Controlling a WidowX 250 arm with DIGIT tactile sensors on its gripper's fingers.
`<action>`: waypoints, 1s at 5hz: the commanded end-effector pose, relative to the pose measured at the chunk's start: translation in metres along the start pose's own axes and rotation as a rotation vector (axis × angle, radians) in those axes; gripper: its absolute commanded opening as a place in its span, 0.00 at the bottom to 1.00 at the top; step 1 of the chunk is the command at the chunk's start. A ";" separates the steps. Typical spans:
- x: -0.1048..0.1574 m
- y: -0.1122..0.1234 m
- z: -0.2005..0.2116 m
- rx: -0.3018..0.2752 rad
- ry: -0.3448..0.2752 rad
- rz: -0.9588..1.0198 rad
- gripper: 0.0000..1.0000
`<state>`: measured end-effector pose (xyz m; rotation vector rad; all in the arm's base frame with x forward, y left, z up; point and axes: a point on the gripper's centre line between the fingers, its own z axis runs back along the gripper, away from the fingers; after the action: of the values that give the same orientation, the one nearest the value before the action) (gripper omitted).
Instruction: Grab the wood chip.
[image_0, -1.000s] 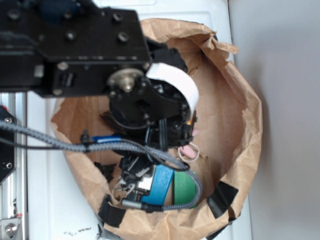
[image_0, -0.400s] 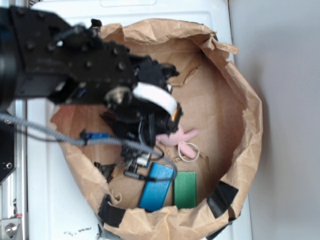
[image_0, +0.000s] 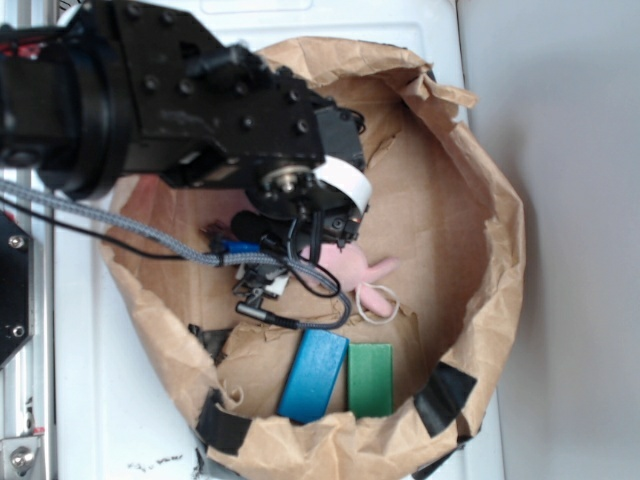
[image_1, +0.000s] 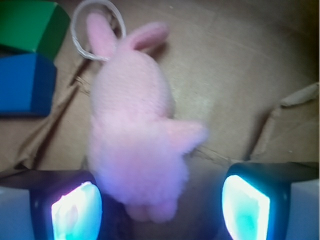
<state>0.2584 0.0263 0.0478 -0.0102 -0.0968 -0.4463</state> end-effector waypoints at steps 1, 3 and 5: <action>-0.001 0.005 0.006 0.013 -0.074 -0.022 1.00; -0.007 -0.003 -0.036 0.023 -0.153 -0.003 1.00; 0.003 -0.007 -0.025 -0.012 -0.173 0.057 0.00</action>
<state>0.2572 0.0190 0.0170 -0.0698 -0.2478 -0.3780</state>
